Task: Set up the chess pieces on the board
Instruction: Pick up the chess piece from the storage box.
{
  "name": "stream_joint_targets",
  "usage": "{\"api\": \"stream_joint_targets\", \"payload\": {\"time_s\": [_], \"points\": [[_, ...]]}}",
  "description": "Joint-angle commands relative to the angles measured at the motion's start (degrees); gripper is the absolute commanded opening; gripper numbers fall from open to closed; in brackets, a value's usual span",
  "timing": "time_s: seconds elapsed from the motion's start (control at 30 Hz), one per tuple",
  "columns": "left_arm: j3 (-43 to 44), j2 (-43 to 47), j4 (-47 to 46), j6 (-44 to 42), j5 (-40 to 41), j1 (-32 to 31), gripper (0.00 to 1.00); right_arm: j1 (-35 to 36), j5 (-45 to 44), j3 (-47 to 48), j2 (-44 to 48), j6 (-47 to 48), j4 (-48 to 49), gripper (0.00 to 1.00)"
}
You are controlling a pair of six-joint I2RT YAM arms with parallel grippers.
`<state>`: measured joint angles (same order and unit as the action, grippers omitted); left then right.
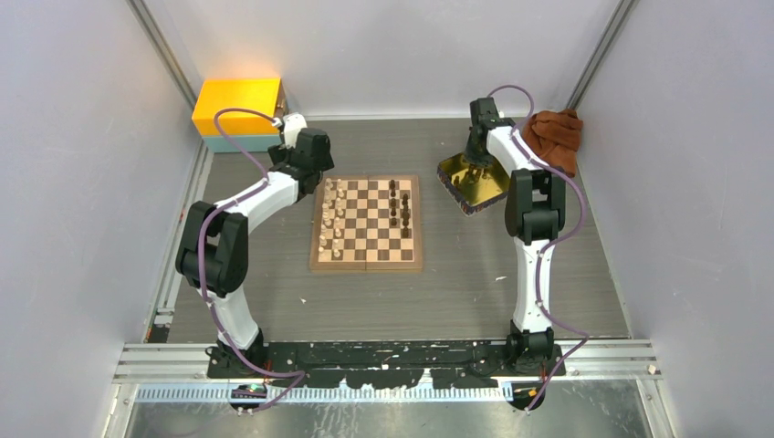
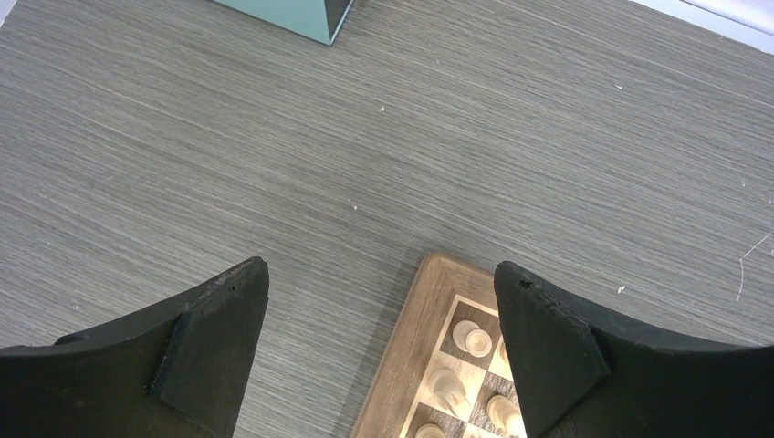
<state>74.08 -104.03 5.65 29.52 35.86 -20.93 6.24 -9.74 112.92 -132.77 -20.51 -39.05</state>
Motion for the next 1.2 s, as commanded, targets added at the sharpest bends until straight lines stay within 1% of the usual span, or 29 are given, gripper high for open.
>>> {"api": "stream_joint_targets", "payload": {"time_s": [0.0,0.17,0.37,0.57,0.83,1.0,1.17], "points": [[2.18,-0.12,-3.11,-0.16,0.29,0.43,0.94,-0.37,-0.15,2.93,0.41,-0.32,1.02,0.20],[2.14,-0.04,-3.12,-0.19,0.18,0.45,0.94,-0.42,-0.11,3.35,0.60,-0.14,0.98,0.08],[2.13,0.14,-3.16,-0.19,0.09,0.45,0.94,-0.35,-0.08,3.66,1.60,0.56,1.49,0.01],[2.03,0.53,-2.94,-0.24,0.13,0.45,0.94,-0.39,0.15,4.10,2.93,1.04,1.21,0.01],[1.94,0.92,-2.75,0.05,-0.07,0.45,0.94,1.42,0.75,3.80,8.58,2.40,-0.49,0.01],[1.79,1.52,-2.75,0.18,-0.17,0.45,0.94,4.37,1.75,4.72,11.50,3.07,-3.27,0.01],[1.69,2.11,-2.79,0.34,-0.41,0.45,0.94,8.35,3.35,7.47,11.75,3.70,-7.76,0.01]]}}
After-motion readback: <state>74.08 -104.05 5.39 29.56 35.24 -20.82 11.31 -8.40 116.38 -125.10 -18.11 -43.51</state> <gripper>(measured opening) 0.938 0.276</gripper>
